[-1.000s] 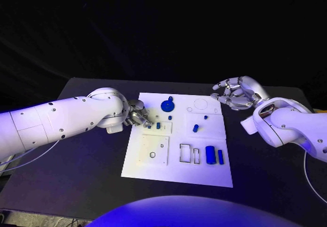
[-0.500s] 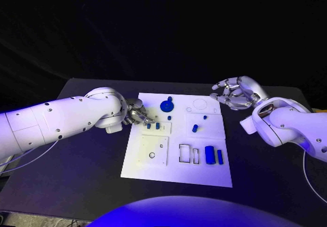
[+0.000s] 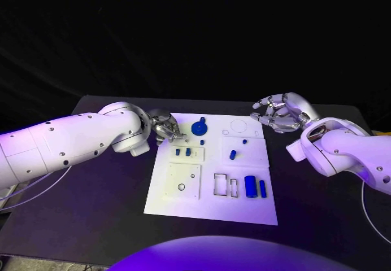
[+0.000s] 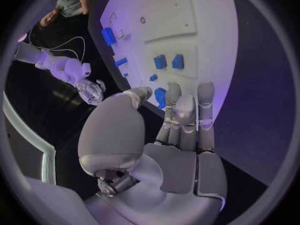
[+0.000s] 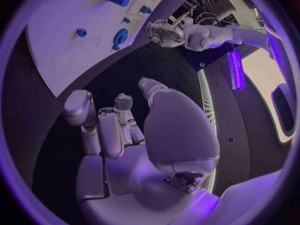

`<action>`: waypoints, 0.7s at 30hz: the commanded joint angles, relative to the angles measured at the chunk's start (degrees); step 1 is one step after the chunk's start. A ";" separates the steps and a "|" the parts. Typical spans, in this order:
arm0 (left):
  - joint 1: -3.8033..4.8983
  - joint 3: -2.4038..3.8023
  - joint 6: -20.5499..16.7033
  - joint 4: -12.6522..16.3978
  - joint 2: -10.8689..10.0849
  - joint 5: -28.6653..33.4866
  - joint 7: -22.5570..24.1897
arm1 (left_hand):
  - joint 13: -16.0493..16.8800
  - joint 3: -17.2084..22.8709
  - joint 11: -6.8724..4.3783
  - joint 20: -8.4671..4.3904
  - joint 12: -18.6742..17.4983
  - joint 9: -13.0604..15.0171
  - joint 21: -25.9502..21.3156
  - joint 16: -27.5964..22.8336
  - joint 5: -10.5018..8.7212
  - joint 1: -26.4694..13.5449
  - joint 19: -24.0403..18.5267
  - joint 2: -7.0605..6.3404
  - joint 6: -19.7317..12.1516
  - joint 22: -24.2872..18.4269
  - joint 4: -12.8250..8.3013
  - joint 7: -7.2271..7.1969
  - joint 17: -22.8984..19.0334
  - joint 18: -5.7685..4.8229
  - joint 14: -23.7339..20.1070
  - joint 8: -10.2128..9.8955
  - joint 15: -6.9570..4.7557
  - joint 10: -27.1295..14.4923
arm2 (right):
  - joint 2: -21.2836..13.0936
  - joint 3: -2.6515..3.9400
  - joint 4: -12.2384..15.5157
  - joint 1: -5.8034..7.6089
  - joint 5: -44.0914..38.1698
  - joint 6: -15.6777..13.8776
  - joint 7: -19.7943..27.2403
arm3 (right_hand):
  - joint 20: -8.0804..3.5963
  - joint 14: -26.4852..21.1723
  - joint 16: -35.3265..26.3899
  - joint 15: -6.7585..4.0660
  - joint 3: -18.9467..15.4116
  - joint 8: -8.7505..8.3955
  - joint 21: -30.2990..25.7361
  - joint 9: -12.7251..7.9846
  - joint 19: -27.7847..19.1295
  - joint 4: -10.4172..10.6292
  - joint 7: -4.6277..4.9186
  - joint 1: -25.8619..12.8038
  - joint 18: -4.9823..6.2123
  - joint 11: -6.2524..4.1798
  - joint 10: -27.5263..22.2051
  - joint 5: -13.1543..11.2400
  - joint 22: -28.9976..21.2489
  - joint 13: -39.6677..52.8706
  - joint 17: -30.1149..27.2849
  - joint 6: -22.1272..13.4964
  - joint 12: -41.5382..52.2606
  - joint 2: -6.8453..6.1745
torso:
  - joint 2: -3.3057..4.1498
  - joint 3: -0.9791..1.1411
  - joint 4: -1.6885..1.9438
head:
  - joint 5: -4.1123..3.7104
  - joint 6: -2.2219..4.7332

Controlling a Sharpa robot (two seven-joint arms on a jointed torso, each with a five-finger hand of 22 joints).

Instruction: Assemble the parts on the task board

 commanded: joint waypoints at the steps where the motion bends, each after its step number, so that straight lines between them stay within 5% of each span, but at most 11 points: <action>1: 0.03 -0.31 -7.70 0.18 0.85 1.04 12.30 | -2.35 1.50 1.35 1.26 -2.75 -2.22 -5.45 -8.13 0.09 6.20 -3.46 -0.60 -1.14 -4.89 -0.44 1.15 -9.85 0.60 -7.27 -1.56 1.25 -3.83 | 0.02 0.00 0.02 -0.04 -0.36 0.40 0.36 | 0.10 -0.46 -0.38 0.04 -0.11 0.29 -0.19 0.08 -0.35 0.34 -0.08 -0.25 0.40 -0.02 -0.34 0.29 -0.05 -0.08 -0.05 -0.35 -0.19 0.33 | 0.04 0.02 0.02 | -0.18 0.21; 5: -0.18 -0.95 -11.29 -0.31 2.14 -3.97 19.77 | -6.48 3.35 2.42 2.11 -7.56 -5.34 -8.11 -11.04 0.11 12.94 -4.28 -0.99 0.22 -6.38 -3.17 1.86 -13.97 0.67 -11.70 -3.80 2.13 -7.35 | 0.01 0.00 0.03 -0.05 -0.36 0.42 0.38 | 0.10 -0.48 -0.43 0.04 -0.12 0.31 -0.32 0.08 -0.42 0.35 -0.08 -0.21 0.43 -0.02 -0.43 0.31 -0.14 -0.19 -0.13 -0.35 -0.26 0.36 | 0.08 -0.06 -0.05 | -0.47 0.46; 11: -0.70 -1.76 -14.63 -1.66 4.09 -12.42 26.50 | -12.10 2.81 2.86 2.34 -13.66 -10.07 -8.57 -11.39 -0.22 14.73 -4.41 -2.59 1.90 -6.45 -5.19 1.96 -16.63 0.69 -12.53 -8.67 2.45 -6.77 | -0.02 0.00 0.03 -0.11 -0.36 0.67 0.24 | 0.10 -0.52 -0.48 0.04 -0.12 0.31 -0.42 0.08 -0.48 0.35 -0.08 -0.20 0.45 -0.02 -0.52 0.32 -0.21 -0.30 -0.23 -0.36 -0.34 0.36 | 0.08 -0.03 -0.08 | -0.68 0.63; 21: -1.24 -2.54 -10.98 -4.66 7.70 -23.76 25.01 | -15.58 0.03 3.29 2.71 -17.34 -13.04 -8.39 -8.98 -0.36 13.95 -3.65 -3.02 3.10 -6.27 -5.51 1.86 -17.78 0.71 -11.45 -11.72 2.76 -8.03 | -0.01 0.00 0.13 -0.15 -0.36 0.78 0.19 | 0.10 -0.52 -0.48 0.04 -0.12 0.31 -0.42 0.08 -0.48 0.35 -0.08 -0.20 0.45 -0.02 -0.52 0.32 -0.21 -0.30 -0.23 -0.36 -0.34 0.36 | 0.12 -0.01 -0.12 | -0.82 0.75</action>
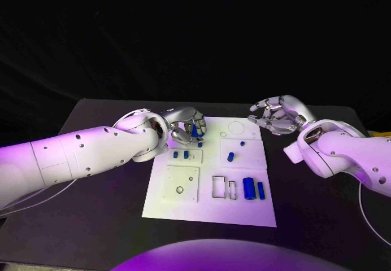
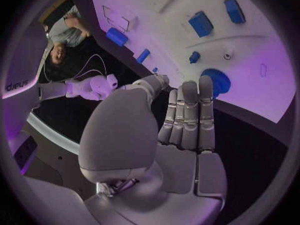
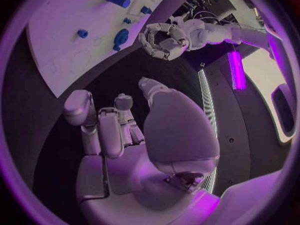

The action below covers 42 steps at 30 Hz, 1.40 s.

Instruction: Assemble the parts on the task board

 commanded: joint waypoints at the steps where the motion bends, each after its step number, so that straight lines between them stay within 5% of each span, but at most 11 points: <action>1: -0.07 -0.07 1.94 -0.72 0.86 -8.00 0.41 | -0.71 -0.86 0.06 0.14 -0.61 -0.66 0.13 1.11 -0.34 -0.29 0.52 -0.19 0.50 0.24 0.08 -0.04 -0.13 0.71 0.78 -0.67 -0.06 -0.62 | 0.03 0.00 0.09 -0.05 -0.36 0.74 0.21 | 0.10 -0.52 -0.26 0.04 -0.12 0.31 -0.18 0.09 -0.48 0.35 -0.08 -0.21 0.44 -0.03 -0.53 0.32 -0.05 -0.05 -0.05 -0.36 -0.34 0.36 | -0.02 0.02 -0.07 | -0.01 0.01; 14: -0.14 -0.19 7.87 -3.33 3.22 -12.46 -3.56 | -2.92 -2.51 0.31 0.28 -2.08 -2.60 2.82 9.48 -0.24 0.13 2.11 0.14 1.18 2.00 0.52 0.07 4.30 0.72 4.64 -2.62 0.13 -1.00 | 0.11 0.00 0.12 -0.06 -0.36 0.70 0.23 | 0.11 -0.47 -0.19 0.05 -0.17 0.36 -0.16 0.11 -0.40 0.36 -0.08 -0.07 0.42 -0.02 -0.49 0.41 0.00 0.03 0.15 -0.37 -0.25 0.42 | -0.06 0.03 -0.03 | -0.12 -0.02; 25: -0.34 -0.19 8.95 -5.27 4.89 -12.87 -4.26 | -3.48 -2.42 0.38 0.36 -2.35 -2.99 3.72 11.19 -0.14 0.61 2.24 0.59 1.70 2.66 0.68 0.21 4.79 0.72 5.14 -2.92 0.20 -0.75 | 0.18 0.01 0.13 -0.06 -0.36 0.68 0.18 | 0.11 -0.44 -0.15 0.05 -0.18 0.37 -0.07 0.11 -0.32 0.37 -0.08 -0.05 0.39 -0.02 -0.48 0.44 0.08 0.03 0.24 -0.38 -0.23 0.45 | -0.08 0.05 -0.01 | -0.21 -0.09; 42: -0.55 -0.19 11.04 -7.11 6.26 -12.28 -4.43 | -4.94 -0.06 -0.36 -0.02 -2.93 -4.00 11.14 17.74 -0.19 2.27 7.08 1.64 5.34 11.80 0.12 -0.44 10.17 -0.68 8.95 -3.54 -0.43 2.95 | 0.35 0.01 0.16 -0.06 -0.30 0.73 0.16 | 0.11 -0.41 -0.14 0.05 -0.24 0.45 -0.14 0.14 -0.27 0.65 -0.06 -0.24 0.39 0.00 -0.39 0.38 0.07 0.07 0.29 -0.37 -0.10 0.90 | -0.05 0.06 -0.07 | -0.21 -0.32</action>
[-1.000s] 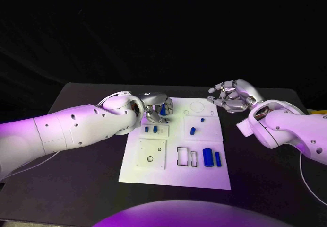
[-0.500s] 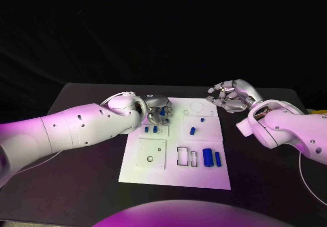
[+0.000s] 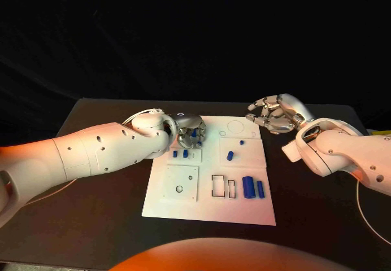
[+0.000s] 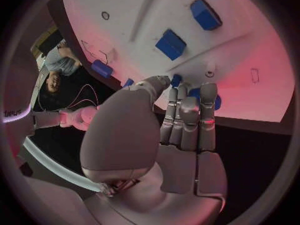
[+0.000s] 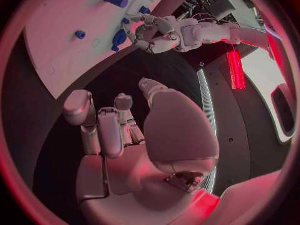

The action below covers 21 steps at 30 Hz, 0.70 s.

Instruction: Assemble the parts on the task board

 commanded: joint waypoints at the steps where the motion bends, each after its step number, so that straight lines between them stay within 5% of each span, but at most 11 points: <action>1: -0.06 0.02 1.99 -0.30 0.29 0.05 -0.46 | -0.12 0.32 -0.13 0.06 -0.31 -0.11 0.72 0.69 -0.20 0.60 0.72 -0.02 0.56 0.85 0.00 0.14 0.60 -0.78 0.63 -0.35 0.04 0.63 | 0.03 0.01 0.11 -0.04 -0.30 0.72 0.18 | 0.11 -0.41 -0.14 0.05 0.09 0.22 -0.15 0.05 -0.27 0.33 -0.06 0.14 0.40 0.00 -0.39 0.14 0.07 0.06 0.06 -0.37 -0.10 0.52 | 0.02 -0.01 -0.08 | 0.01 -0.03; 21: -0.25 0.02 2.72 -2.24 1.40 0.87 -0.77 | -0.47 1.54 -0.37 -0.09 -0.56 -0.60 3.86 3.02 -0.53 1.37 3.07 0.89 1.47 4.80 -0.86 0.15 2.79 -1.44 2.37 -1.00 -0.19 2.24 | 0.10 0.01 0.17 -0.03 -0.28 0.73 0.14 | 0.11 -0.41 -0.14 0.05 0.09 0.22 -0.15 0.05 -0.27 0.33 -0.06 0.14 0.40 0.00 -0.39 0.14 0.07 0.06 0.06 -0.37 -0.10 0.52 | 0.04 -0.03 -0.06 | -0.10 -0.22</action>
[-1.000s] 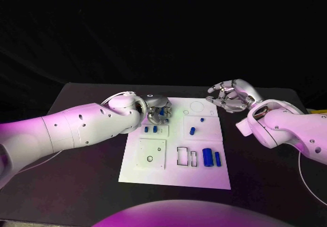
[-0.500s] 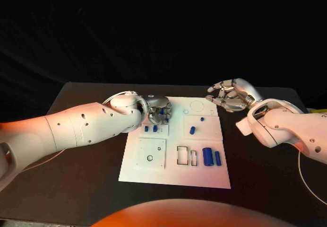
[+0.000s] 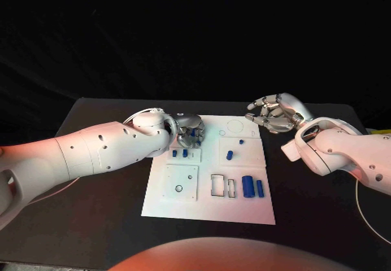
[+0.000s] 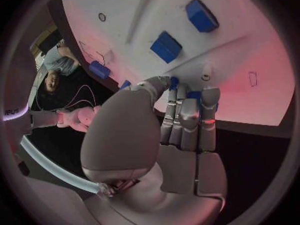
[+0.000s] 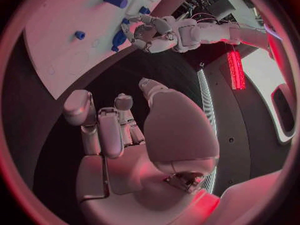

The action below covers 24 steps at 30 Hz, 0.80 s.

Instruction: Assemble the parts on the task board

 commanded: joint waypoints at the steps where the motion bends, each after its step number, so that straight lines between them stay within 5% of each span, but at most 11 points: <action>1: -0.18 -0.08 1.26 -0.34 0.27 0.48 -0.29 | -0.14 0.60 -0.11 -0.01 -0.38 -0.10 0.77 0.58 -0.37 0.69 0.71 0.22 0.64 0.95 -0.32 0.00 0.57 -0.53 0.69 -0.27 -0.14 0.75 | 0.06 0.00 0.11 -0.03 -0.31 0.73 0.15 | 0.11 -0.41 -0.14 0.05 0.09 0.22 -0.15 0.06 -0.27 0.33 -0.06 0.14 0.39 0.00 -0.39 0.14 0.07 0.05 0.07 -0.37 -0.10 0.52 | 0.01 0.02 -0.03 | -0.01 -0.08; 10: -0.23 -0.08 1.08 -0.47 0.41 0.79 -0.18 | -0.05 2.48 -1.08 -0.69 -0.59 -0.25 4.93 3.13 -0.80 1.91 4.14 1.63 3.43 6.42 -2.83 -0.59 3.97 -1.49 3.29 -0.84 -1.04 4.43 | 0.05 0.00 0.17 -0.03 -0.31 0.71 0.15 | 0.11 -0.39 -0.13 0.06 0.02 0.26 -0.21 0.08 -0.23 0.40 -0.06 0.03 0.39 0.00 -0.37 0.15 0.06 0.05 0.11 -0.39 -0.03 0.75 | -0.03 0.04 0.05 | -0.14 -0.14; 24: -0.36 0.26 -3.13 1.44 -1.10 4.35 1.28 | -0.15 3.50 -1.05 -0.85 -1.80 -0.40 5.92 3.34 -0.83 1.64 4.49 1.69 4.51 7.40 -4.23 -0.40 3.68 -1.64 3.74 -1.79 -1.10 5.56 | 0.11 0.00 0.14 -0.03 -0.31 0.68 0.20 | 0.11 -0.39 -0.13 0.06 0.02 0.26 -0.21 0.08 -0.23 0.40 -0.06 0.03 0.39 0.00 -0.37 0.15 0.06 0.05 0.11 -0.39 -0.03 0.75 | -0.07 0.00 0.09 | -0.07 0.31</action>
